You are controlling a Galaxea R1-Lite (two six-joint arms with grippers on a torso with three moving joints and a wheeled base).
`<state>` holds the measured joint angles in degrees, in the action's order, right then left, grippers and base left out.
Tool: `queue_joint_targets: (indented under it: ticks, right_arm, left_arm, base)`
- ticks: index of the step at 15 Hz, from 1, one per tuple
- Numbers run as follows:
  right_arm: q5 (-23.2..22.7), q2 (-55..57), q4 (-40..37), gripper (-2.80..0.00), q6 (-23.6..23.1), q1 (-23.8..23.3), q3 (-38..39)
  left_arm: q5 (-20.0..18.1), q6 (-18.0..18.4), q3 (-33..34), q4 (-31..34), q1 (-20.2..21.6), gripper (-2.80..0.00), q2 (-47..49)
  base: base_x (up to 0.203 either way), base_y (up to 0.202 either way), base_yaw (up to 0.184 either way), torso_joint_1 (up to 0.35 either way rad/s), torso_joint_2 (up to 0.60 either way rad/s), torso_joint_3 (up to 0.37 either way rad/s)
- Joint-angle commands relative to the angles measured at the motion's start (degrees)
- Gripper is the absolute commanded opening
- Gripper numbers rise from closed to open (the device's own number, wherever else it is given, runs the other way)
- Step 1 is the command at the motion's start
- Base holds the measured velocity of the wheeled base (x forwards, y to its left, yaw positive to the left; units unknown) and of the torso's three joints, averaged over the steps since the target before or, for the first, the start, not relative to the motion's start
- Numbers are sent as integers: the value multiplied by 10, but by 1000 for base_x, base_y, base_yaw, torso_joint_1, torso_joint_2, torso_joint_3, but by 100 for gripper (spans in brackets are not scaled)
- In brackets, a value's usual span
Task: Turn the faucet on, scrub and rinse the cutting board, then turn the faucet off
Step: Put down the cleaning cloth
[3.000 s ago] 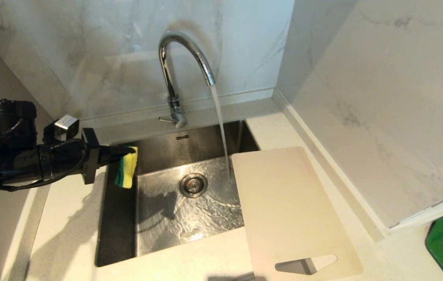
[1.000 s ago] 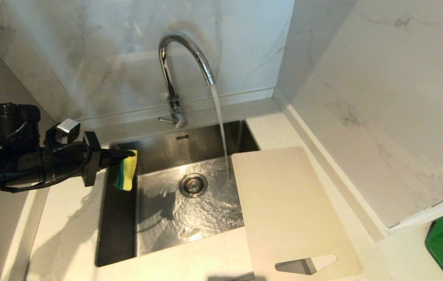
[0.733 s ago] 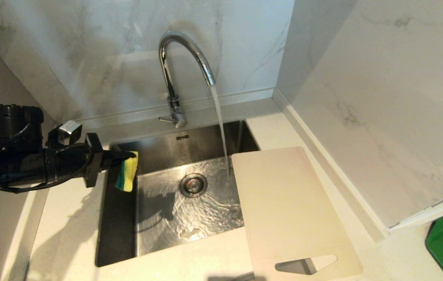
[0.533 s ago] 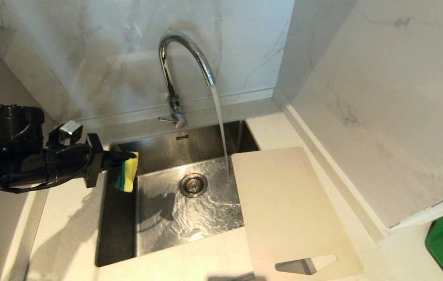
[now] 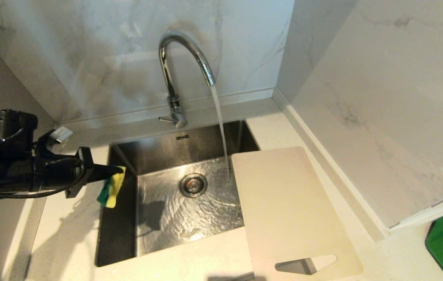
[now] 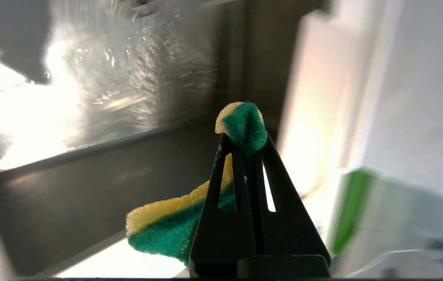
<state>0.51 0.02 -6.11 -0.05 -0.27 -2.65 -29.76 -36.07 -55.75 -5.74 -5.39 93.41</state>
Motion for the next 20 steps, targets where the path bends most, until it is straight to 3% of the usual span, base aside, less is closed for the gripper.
queue_joint_targets:
  ticks: [1,3,5,7,16,20]
  right_arm:
    - [0,0,0,-280,0,0,0]
    - [0,0,0,-280,0,0,0]
    - [0,0,0,-280,0,0,-1]
    - [0,0,0,-280,0,0,0]
    - [0,0,0,-280,0,0,0]
    - [0,0,0,-280,0,0,-1]
  left_arm:
    - [17,93,-20,109,34,-280,-18]
    - [57,165,-21,150,69,-280,-22]
    - [67,193,-19,193,91,-280,-27]
    - [83,245,-15,237,106,-280,-28]
    - [102,273,32,231,161,-280,5]
    - [101,272,34,189,165,-280,48]
  base:
    - [0,0,0,0,0,0]
    - [0,0,0,0,0,0]
    - [0,0,0,0,0,0]
    - [0,0,0,0,0,0]
    - [0,0,0,0,0,0]
    - [0,0,0,0,0,0]
